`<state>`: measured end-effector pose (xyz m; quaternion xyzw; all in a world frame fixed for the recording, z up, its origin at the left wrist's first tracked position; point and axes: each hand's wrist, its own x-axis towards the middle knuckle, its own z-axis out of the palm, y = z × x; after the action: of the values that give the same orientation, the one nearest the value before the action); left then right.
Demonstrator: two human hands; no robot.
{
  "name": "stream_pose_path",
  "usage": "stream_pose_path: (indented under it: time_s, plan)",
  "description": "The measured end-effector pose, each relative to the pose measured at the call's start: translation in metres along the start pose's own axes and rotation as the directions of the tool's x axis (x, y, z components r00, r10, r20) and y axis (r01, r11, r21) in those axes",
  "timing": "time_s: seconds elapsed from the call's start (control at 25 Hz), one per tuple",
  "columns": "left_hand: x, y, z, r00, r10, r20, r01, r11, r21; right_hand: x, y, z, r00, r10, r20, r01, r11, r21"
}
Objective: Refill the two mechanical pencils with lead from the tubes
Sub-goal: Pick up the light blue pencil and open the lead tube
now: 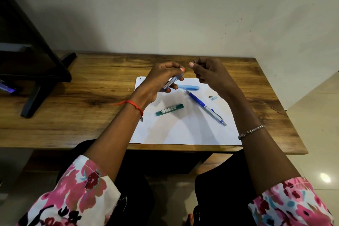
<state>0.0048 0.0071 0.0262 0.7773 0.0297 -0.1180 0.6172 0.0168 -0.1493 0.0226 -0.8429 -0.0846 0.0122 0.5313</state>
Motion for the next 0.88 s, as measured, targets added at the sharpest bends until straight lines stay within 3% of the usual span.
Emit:
stream_pose_path:
  time_s: [0.88]
  plan:
    - [-0.0032, 0.0011, 0.0023, 0.998, -0.014, -0.068, 0.009, 0.998, -0.066, -0.0005, -0.0018, -0.0019, 0.994, -0.003, -0.108, 0.007, 0.999, 0.034]
